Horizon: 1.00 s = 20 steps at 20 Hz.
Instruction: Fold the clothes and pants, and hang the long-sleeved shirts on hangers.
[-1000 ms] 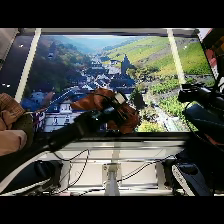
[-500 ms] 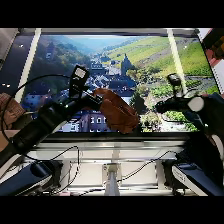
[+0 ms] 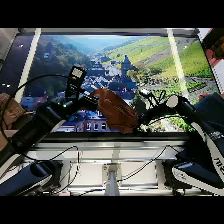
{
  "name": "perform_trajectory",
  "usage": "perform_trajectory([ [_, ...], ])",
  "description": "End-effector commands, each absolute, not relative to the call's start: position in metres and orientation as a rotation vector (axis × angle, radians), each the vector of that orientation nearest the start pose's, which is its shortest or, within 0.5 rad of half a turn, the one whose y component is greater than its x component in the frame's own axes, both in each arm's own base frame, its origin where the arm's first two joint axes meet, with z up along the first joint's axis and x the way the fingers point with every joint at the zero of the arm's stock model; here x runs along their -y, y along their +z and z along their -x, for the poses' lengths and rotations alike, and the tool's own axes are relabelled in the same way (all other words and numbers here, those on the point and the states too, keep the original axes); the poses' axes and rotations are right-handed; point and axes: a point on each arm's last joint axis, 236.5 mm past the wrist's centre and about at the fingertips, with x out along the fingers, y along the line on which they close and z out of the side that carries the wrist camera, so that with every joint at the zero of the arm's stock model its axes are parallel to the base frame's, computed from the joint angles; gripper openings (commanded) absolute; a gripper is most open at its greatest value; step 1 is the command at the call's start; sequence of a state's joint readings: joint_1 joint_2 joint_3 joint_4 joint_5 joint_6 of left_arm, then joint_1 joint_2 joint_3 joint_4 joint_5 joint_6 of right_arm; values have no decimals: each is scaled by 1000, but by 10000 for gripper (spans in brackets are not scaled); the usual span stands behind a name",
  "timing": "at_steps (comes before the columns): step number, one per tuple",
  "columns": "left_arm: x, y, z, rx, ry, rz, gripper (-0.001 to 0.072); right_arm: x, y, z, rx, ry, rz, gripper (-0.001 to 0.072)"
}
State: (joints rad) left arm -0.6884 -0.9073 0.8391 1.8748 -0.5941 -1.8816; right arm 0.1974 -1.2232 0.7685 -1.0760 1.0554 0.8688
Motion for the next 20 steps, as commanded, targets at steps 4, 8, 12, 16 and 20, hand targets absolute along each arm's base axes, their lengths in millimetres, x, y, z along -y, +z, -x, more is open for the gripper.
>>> perform_trajectory([
  [4, 225, 96, -337, -616, -480, -221, 697, -168, -69, -260, -1350, 868, 120, 363],
  [8, 225, 96, -336, -616, -481, -221, 698, -155, -76, -279, -1380, 643, 11, 364],
  [12, 225, 96, -336, -616, -481, -221, 698, -168, -69, -283, -1377, 609, -123, 364],
  [16, 225, 96, -337, -624, -469, -187, 698, -170, -75, -279, -1420, 588, -171, 364],
  [20, 224, 96, -337, -631, -458, -158, 697, -187, -78, -274, -1468, 601, -298, 360],
])
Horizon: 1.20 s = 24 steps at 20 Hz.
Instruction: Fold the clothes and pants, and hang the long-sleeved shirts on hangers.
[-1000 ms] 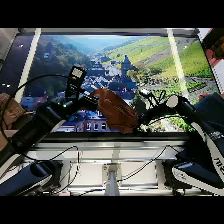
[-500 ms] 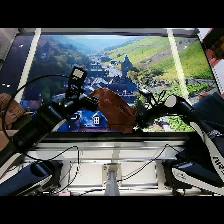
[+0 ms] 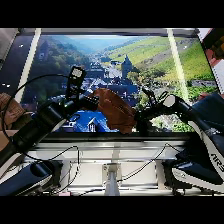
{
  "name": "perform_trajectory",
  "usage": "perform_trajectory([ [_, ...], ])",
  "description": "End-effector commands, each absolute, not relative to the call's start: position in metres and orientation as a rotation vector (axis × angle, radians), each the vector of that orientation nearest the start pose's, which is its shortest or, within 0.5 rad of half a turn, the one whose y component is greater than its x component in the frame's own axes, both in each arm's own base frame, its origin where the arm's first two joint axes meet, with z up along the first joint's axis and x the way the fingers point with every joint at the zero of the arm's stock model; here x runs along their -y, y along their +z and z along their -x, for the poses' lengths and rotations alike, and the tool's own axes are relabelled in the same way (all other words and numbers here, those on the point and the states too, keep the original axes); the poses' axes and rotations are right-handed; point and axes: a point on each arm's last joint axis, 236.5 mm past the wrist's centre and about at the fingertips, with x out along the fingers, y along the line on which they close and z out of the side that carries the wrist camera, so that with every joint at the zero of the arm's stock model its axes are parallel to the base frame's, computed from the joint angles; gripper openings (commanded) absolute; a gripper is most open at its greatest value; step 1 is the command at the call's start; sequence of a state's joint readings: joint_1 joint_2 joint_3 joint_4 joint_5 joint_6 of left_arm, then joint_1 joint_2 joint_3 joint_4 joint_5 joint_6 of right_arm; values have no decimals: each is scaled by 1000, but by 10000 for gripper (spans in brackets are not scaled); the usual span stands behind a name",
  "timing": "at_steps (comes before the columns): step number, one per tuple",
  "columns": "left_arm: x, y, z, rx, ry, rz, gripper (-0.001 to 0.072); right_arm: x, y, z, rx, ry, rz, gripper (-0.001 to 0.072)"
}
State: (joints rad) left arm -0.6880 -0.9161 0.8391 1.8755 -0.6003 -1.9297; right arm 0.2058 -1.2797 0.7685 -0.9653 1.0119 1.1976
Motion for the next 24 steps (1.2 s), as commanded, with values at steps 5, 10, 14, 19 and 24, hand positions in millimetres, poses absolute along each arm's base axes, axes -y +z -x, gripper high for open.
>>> perform_trajectory([
  [5, 223, 96, -337, -627, -456, -165, 697, -190, -82, -266, -1512, 615, -316, 184],
  [10, 222, 97, -339, -624, -451, -172, 698, -188, -84, -279, -1462, 587, -314, 189],
  [14, 221, 97, -340, -619, -449, -181, 697, -186, -86, -283, -1446, 578, -301, 413],
  [19, 220, 98, -340, -615, -447, -188, 697, -191, -82, -270, -1494, 613, -323, 416],
  [24, 220, 98, -340, -615, -448, -188, 697, -219, -59, -262, -1459, 777, -397, 432],
])
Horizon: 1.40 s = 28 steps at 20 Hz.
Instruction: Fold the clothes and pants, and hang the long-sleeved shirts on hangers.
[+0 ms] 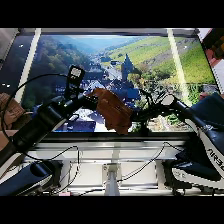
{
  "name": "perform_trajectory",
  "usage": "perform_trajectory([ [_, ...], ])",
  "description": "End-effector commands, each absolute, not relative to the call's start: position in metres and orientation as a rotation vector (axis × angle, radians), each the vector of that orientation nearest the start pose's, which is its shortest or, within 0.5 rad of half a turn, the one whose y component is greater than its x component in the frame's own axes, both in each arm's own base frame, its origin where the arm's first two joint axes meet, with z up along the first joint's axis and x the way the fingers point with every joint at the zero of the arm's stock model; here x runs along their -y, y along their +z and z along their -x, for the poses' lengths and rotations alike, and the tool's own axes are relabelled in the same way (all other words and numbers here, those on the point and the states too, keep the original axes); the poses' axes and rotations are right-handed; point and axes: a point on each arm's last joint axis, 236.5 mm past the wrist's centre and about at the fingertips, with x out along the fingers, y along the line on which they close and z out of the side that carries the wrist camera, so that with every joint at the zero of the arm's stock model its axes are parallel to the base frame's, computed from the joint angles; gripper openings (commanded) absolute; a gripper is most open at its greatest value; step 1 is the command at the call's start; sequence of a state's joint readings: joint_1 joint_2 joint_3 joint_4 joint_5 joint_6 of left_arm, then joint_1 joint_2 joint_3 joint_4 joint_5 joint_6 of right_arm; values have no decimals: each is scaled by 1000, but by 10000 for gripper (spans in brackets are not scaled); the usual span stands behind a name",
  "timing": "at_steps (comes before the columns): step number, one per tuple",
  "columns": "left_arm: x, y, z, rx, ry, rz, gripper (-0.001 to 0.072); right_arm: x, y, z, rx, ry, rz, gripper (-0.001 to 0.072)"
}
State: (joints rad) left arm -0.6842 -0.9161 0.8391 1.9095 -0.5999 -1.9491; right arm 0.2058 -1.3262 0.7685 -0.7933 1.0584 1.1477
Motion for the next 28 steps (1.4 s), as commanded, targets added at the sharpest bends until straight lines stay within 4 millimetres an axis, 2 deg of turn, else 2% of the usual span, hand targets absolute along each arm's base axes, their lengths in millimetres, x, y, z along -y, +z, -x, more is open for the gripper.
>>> perform_trajectory([
  [1, 220, 98, -340, -615, -448, -188, 696, -219, -60, -262, -1462, 777, -394, 492],
  [2, 220, 98, -340, -615, -448, -188, 696, -218, -60, -262, -1463, 776, -394, 525],
  [5, 220, 98, -340, -615, -448, -188, 696, -221, -60, -261, -1462, 780, -395, 524],
  [8, 220, 98, -340, -615, -448, -188, 696, -232, -61, -253, -1468, 809, -362, 436],
  [10, 220, 98, -340, -615, -448, -188, 696, -242, -63, -252, -1449, 820, -321, 433],
  [11, 220, 98, -340, -615, -448, -188, 696, -247, -64, -251, -1441, 825, -308, 400],
  [14, 220, 98, -340, -623, -437, -154, 696, -255, -63, -245, -1441, 848, -286, 17],
  [16, 220, 97, -341, -639, -411, -79, 696, -255, -60, -243, -1440, 857, -285, 15],
  [19, 216, 94, -345, -645, -386, -74, 684, -255, -46, -247, -1396, 869, -270, 14],
  [20, 211, 90, -349, -659, -360, -46, 598, -255, -38, -252, -1365, 876, -251, 14],
  [21, 203, 84, -355, -678, -322, -12, 511, -256, -27, -257, -1328, 882, -232, 14],
  [24, 171, 65, -376, -732, -173, 134, 506, -252, 13, -277, -1190, 893, -139, 15],
  [28, 126, 42, -395, -783, -40, 201, 506, -238, 55, -297, -1052, 838, -35, 14],
])
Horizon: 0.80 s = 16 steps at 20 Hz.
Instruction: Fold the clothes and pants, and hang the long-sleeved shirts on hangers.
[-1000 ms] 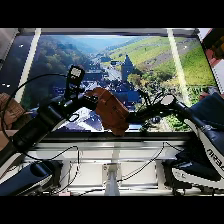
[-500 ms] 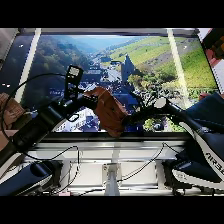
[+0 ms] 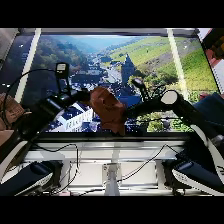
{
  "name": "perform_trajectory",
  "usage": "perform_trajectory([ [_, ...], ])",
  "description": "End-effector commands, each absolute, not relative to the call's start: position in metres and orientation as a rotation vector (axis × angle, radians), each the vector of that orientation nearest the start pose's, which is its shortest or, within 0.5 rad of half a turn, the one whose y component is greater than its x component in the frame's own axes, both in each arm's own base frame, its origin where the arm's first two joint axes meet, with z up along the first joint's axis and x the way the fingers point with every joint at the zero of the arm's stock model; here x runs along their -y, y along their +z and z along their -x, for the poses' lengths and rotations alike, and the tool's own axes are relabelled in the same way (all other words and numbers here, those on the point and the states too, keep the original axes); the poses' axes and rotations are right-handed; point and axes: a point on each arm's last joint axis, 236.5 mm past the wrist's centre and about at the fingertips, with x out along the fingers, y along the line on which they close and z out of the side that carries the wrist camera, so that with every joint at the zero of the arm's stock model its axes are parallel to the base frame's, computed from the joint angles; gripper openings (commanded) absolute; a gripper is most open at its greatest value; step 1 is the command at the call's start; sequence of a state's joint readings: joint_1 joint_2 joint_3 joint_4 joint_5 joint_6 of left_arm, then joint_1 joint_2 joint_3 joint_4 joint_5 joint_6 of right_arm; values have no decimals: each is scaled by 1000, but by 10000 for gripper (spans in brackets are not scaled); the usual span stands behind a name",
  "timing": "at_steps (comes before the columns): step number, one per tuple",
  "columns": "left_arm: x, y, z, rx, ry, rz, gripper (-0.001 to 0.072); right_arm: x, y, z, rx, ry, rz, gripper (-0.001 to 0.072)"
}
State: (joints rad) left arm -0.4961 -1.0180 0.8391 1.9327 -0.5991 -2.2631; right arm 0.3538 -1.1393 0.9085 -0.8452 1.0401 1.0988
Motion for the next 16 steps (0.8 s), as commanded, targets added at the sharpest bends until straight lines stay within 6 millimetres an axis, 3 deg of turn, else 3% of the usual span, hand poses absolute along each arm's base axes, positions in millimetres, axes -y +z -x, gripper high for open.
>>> perform_trajectory([
  [1, 116, 35, -397, -805, -6, 253, 507, -235, 61, -298, -1031, 829, -23, 14],
  [5, 98, 9, -399, -892, 34, 332, 507, -232, 75, -302, -977, 814, -17, 14],
  [11, 115, -32, -387, -1044, -37, 328, 514, -227, 116, -348, -739, 703, -60, 14],
  [13, 128, -39, -381, -1083, -102, 322, 515, -220, 138, -369, -621, 649, -66, 14],
  [16, 151, -33, -377, -1088, -204, 361, 515, -209, 198, -405, -396, 555, -132, 14],
])
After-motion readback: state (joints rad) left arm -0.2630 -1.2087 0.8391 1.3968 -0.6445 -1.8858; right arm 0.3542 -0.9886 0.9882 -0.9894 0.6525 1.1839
